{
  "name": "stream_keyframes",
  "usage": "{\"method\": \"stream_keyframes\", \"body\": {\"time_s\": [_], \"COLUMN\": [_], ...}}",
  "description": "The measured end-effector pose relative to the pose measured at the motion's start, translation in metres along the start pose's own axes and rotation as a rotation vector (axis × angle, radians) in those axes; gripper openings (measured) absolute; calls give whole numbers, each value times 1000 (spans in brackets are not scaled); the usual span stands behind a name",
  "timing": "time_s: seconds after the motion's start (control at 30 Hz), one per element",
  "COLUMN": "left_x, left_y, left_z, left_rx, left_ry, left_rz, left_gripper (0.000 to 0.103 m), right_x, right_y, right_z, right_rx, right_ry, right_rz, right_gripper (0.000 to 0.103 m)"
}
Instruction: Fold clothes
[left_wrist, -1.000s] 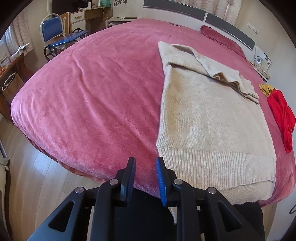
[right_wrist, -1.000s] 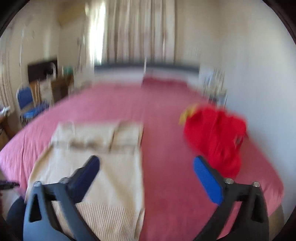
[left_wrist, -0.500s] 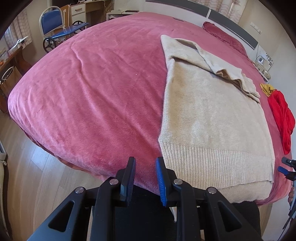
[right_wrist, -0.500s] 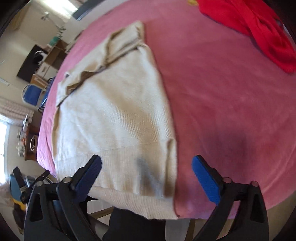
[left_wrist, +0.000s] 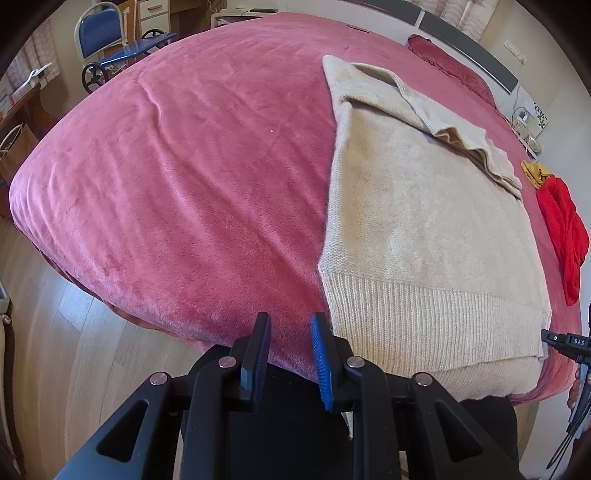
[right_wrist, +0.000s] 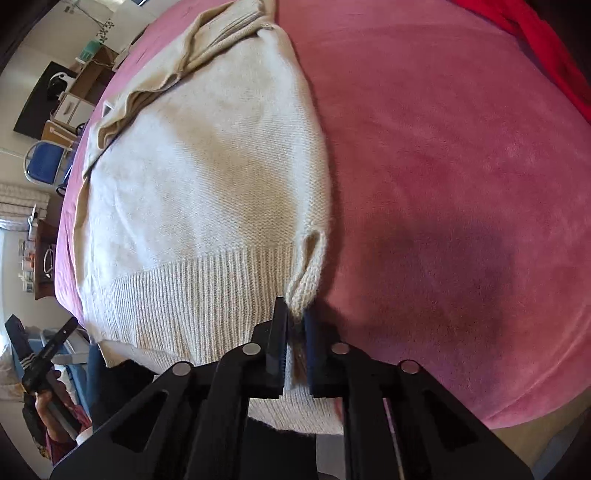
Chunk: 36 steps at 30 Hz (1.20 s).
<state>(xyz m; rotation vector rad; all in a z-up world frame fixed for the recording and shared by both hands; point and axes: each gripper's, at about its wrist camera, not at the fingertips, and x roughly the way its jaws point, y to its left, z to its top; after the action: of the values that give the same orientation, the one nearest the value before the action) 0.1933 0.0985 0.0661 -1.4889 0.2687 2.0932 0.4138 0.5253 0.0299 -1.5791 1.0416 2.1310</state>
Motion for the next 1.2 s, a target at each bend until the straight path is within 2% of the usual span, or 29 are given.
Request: {"method": "stream_keyframes", "body": {"time_s": [0.1, 0.2, 0.3, 0.4, 0.47, 0.53, 0.67, 0.73, 0.8, 0.93, 1.0, 1.07, 1.1, 1.13, 1.2], "left_x": [2, 4, 5, 9, 16, 24, 31, 24, 15, 22, 28, 36, 40, 44, 49], "left_y": [3, 8, 12, 8, 2, -4, -8, 0, 7, 7, 3, -2, -4, -5, -5], "left_z": [1, 1, -1, -2, -3, -2, 3, 3, 0, -8, -14, -17, -17, -14, -17], "left_rx": [-10, -34, -39, -25, -10, 3, -7, -67, -106, -145, -184, -215, -227, -241, -262], "left_ry": [5, 13, 25, 48, 77, 99, 139, 137, 137, 201, 230, 256, 267, 273, 279], "left_rz": [-6, -14, -31, -101, -129, -123, -111, -155, -194, -245, -296, -332, -343, -337, -341], "left_gripper": [22, 22, 22, 25, 27, 27, 28, 28, 28, 28, 28, 28, 28, 28, 28], "right_x": [-2, -1, 0, 1, 2, 3, 5, 9, 11, 12, 10, 8, 5, 3, -1], "right_y": [4, 5, 4, 3, 4, 6, 14, 18, 21, 17, 13, 7, 3, -2, -12], "right_z": [-2, -3, -5, -8, -8, -7, -4, -3, -1, 3, 5, 8, 10, 13, 16], "right_rx": [-24, -51, -80, -108, -134, -156, -199, -217, -233, -212, -189, -165, -154, -140, -106], "right_ry": [14, 20, 22, 24, 22, 31, 60, 90, 108, 102, 99, 95, 92, 89, 86], "right_rz": [23, 7, 11, 1, -11, -18, -23, -16, -18, -19, -5, 3, -10, -24, -1], "right_gripper": [8, 9, 15, 22, 29, 45, 61, 81, 86, 86, 86, 77, 59, 36, 20]}}
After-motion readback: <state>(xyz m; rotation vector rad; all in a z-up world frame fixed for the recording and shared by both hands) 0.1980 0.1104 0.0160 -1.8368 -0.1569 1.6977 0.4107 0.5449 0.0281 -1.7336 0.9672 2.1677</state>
